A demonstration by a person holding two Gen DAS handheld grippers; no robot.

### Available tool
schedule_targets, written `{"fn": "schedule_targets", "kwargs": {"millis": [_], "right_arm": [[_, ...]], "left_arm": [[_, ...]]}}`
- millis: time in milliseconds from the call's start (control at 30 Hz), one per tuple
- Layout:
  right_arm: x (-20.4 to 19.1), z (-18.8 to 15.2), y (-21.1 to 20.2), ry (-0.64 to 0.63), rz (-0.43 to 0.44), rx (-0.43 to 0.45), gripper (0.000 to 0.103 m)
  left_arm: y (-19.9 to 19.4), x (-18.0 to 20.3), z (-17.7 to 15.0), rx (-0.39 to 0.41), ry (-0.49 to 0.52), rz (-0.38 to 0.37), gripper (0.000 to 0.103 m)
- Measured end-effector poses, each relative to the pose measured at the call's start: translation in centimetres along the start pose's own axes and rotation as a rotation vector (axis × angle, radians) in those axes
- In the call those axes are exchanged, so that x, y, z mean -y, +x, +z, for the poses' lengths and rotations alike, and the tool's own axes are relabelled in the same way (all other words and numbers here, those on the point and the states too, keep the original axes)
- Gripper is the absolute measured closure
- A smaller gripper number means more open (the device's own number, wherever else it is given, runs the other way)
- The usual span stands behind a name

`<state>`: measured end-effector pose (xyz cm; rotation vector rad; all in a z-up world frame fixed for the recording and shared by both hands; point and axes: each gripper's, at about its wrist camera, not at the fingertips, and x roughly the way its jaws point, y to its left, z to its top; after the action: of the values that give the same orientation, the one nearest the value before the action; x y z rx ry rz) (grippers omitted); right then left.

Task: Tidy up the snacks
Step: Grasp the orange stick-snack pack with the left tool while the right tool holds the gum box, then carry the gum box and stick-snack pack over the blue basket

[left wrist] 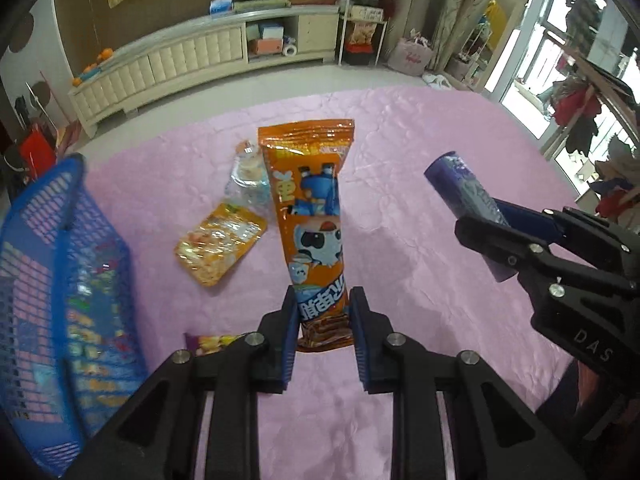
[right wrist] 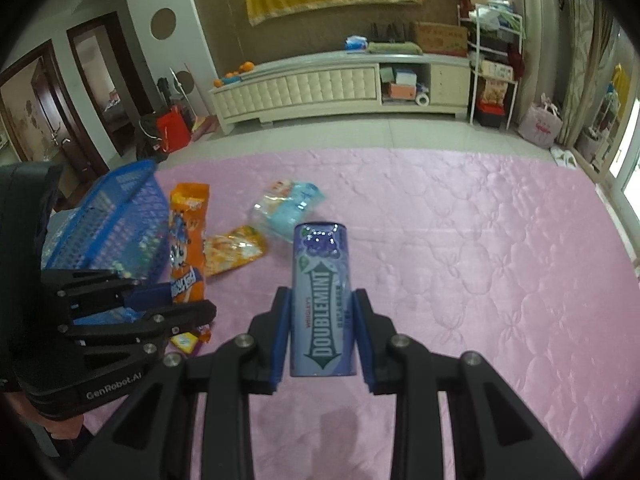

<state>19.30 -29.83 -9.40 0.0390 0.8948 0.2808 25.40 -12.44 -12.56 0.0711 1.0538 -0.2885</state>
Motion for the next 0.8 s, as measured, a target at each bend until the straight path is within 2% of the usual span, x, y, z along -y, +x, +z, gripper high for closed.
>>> {"fn": "schedule_targets", "kwargs": {"millis": [233, 433, 800], "right_arm": [[-4.2, 0.4, -3.4, -0.070, -0.006, 0.048, 0.068], [-8.3, 0.8, -5.3, -0.139, 0.006, 0.076, 0.068], [-15.4, 1.9, -5.4, -0.212, 0.084, 0.100, 0.068]], "left_arm": [[-4.9, -1.0, -0.7, 0.078, 0.014, 0.012, 0.081], [-9.0, -3.4, -2.4, 0.144, 0.016, 0.031, 0.081], [-15.0, -9.7, -5.8, 0.216, -0.006, 0.109, 0.081]]}}
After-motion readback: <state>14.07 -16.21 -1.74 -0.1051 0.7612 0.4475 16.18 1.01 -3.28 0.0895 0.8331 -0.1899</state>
